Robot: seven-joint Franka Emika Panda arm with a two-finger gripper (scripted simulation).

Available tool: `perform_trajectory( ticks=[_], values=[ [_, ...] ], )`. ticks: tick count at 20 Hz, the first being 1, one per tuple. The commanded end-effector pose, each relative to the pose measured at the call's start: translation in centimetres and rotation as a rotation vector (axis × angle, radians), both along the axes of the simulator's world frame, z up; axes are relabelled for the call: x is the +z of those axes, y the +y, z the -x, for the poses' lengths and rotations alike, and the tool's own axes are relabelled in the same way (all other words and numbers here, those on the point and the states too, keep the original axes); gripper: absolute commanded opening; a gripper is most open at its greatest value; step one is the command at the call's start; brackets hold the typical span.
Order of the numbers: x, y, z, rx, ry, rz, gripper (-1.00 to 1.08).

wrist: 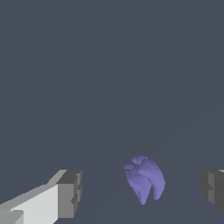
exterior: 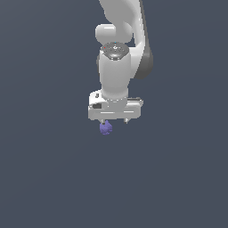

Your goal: Pick up the object and move it to a goal position.

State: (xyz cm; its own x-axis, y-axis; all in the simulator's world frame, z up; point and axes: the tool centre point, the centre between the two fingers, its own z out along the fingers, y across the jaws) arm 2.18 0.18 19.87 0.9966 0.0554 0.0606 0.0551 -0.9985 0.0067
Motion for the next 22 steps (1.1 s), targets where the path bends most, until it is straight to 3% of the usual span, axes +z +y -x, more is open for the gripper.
perform_trajectory(
  ticks=[1, 10, 22],
  values=[
    [-0.3, -0.2, 0.1, 0.011, 0.002, 0.001, 1.0],
    [-2.5, -1.3, 1.3, 0.118, 0.014, 0.009, 1.0],
    [-7.7, -3.8, 4.5, 0.381, 0.044, 0.017, 1.0]
  ],
)
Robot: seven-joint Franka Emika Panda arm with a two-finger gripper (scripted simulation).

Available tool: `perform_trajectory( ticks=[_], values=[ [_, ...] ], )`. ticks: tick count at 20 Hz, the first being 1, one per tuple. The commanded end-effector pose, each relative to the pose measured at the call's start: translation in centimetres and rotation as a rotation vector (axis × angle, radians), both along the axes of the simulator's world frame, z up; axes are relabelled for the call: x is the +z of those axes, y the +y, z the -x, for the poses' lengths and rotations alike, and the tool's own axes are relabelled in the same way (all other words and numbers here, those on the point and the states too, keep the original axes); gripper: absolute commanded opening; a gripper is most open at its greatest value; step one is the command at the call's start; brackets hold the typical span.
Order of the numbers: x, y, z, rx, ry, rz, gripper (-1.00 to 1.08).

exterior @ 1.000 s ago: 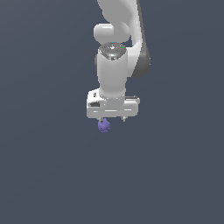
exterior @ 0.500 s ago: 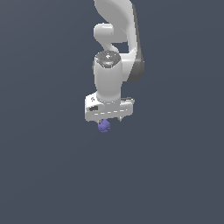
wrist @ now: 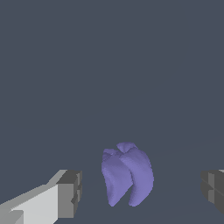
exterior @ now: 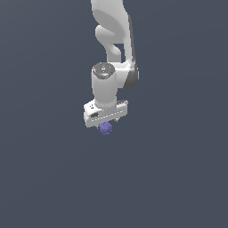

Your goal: Pick up the object and move it to a goal position.

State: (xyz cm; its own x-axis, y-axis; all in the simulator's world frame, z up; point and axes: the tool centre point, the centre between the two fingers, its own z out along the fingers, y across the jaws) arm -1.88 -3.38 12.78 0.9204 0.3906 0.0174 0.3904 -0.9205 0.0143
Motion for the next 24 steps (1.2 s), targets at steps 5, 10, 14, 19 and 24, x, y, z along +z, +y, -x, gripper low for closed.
perform_trajectory(
  ticks=[5, 10, 14, 19, 24],
  values=[
    [-2.3, -1.0, 1.7, 0.124, 0.013, -0.001, 1.0],
    [-3.3, -1.4, 2.5, 0.182, 0.019, -0.003, 1.0],
    [-3.7, -1.6, 2.9, 0.206, 0.022, -0.004, 1.0],
    [-3.8, -1.6, 2.9, 0.207, 0.022, -0.004, 1.0],
    [-5.0, -1.6, 3.0, 0.208, 0.022, -0.004, 1.0]
  ],
)
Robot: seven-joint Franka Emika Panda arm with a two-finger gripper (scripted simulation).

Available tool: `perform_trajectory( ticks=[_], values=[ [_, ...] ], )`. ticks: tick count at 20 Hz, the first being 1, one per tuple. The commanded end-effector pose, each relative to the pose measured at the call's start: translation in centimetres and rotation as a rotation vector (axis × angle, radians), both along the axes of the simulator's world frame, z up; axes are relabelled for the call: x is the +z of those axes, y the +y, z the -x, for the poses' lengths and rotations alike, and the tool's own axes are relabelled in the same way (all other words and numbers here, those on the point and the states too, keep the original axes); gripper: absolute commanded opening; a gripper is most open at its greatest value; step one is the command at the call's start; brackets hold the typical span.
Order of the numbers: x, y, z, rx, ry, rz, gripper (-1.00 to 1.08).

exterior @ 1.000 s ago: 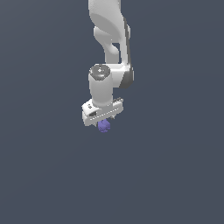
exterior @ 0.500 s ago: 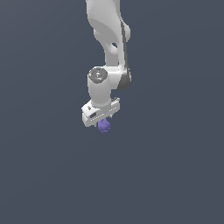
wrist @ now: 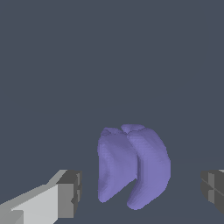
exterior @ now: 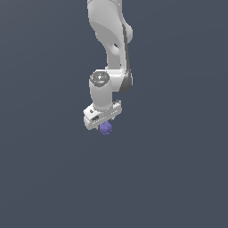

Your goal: Pick up the object and move it to a goal position.

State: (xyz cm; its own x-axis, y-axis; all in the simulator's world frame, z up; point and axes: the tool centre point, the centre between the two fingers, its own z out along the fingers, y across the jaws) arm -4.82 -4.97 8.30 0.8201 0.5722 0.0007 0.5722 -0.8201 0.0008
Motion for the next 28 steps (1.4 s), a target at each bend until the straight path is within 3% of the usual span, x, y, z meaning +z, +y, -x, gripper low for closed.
perform_trajectory(
  ticks=[1, 12, 13, 28],
  values=[
    [-0.9, 0.0, 0.1, 0.001, 0.001, 0.0, 1.0],
    [-4.3, 0.0, 0.1, 0.004, 0.001, 0.0, 1.0],
    [-4.3, 0.0, 0.1, 0.004, 0.001, 0.0, -1.0],
    [-3.6, 0.1, 0.1, 0.003, 0.0, 0.0, -1.0]
  ],
)
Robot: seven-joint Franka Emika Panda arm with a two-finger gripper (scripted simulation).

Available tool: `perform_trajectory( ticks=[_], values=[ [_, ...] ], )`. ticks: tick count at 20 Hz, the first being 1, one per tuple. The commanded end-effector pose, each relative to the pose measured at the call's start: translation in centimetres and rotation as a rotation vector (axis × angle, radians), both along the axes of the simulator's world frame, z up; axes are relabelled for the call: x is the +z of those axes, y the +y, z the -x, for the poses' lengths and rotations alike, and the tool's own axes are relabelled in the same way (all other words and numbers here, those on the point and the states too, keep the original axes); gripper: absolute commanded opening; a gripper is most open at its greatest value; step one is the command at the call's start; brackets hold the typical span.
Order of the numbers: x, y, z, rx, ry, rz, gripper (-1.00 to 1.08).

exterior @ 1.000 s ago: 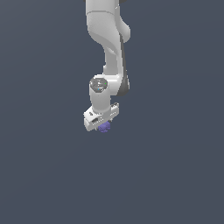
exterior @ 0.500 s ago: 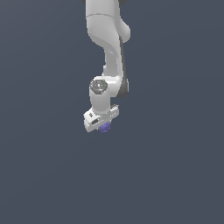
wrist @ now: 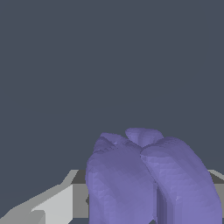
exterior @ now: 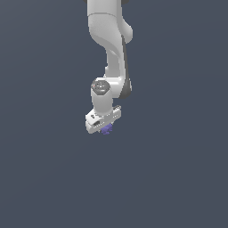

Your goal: Pick up the object and move it to a goal position.

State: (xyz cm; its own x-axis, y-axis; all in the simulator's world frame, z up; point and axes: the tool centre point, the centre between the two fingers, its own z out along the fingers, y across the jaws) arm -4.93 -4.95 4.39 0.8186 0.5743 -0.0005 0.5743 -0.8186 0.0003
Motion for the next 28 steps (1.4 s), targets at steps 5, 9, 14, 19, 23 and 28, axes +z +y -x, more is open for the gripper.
perform_trajectory(
  ticks=[5, 9, 14, 19, 23, 28],
  values=[
    [2.3, 0.7, 0.1, 0.0, -0.001, 0.0, -1.0],
    [4.9, 1.4, 0.2, 0.001, -0.001, 0.001, -1.0],
    [9.3, 2.8, 0.3, 0.001, -0.001, 0.001, -1.0],
    [14.8, 4.4, 0.5, 0.002, 0.0, 0.001, -1.0],
    [19.3, 5.8, 0.6, 0.002, 0.0, 0.0, -1.0],
    [24.7, 7.3, 0.8, 0.003, 0.0, 0.0, -1.0]
  ],
)
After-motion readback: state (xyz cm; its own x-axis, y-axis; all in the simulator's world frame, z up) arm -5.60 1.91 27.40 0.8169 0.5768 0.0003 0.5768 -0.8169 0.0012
